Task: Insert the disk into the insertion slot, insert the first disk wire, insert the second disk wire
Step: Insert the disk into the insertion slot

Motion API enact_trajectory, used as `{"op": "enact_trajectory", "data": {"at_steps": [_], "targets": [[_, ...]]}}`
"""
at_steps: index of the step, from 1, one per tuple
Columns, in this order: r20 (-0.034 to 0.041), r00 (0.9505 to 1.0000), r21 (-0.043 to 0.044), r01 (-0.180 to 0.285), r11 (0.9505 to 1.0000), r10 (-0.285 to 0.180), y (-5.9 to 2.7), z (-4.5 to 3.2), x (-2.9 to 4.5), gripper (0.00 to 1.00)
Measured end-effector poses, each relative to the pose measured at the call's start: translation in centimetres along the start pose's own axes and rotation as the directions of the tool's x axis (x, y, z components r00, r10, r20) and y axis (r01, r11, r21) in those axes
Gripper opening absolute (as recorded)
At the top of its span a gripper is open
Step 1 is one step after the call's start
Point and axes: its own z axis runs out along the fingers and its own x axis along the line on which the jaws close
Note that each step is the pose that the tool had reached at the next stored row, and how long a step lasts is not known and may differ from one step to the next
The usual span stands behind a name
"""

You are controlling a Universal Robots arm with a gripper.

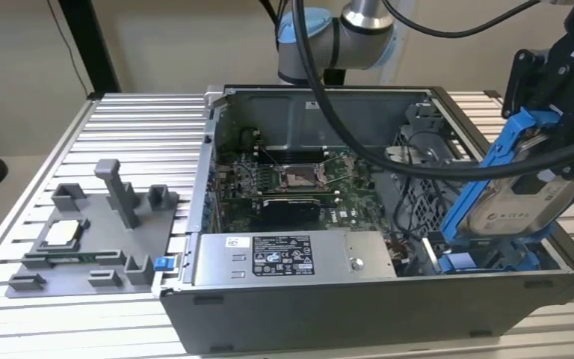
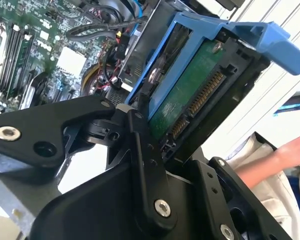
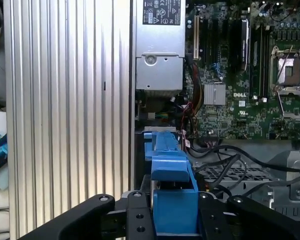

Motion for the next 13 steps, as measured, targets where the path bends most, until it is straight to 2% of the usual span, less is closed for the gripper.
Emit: {"op": "enact_trajectory", "data": {"at_steps": [5,13], "targets": [[0.0021,1.0,-0.0002,0.0,1.0,0.0,-0.03,0.75,-0.06,0.0],[0.0204,0.9998,-0.0005,0.0,1.0,0.0,-0.06,1.61,-0.28,0.0]]}}
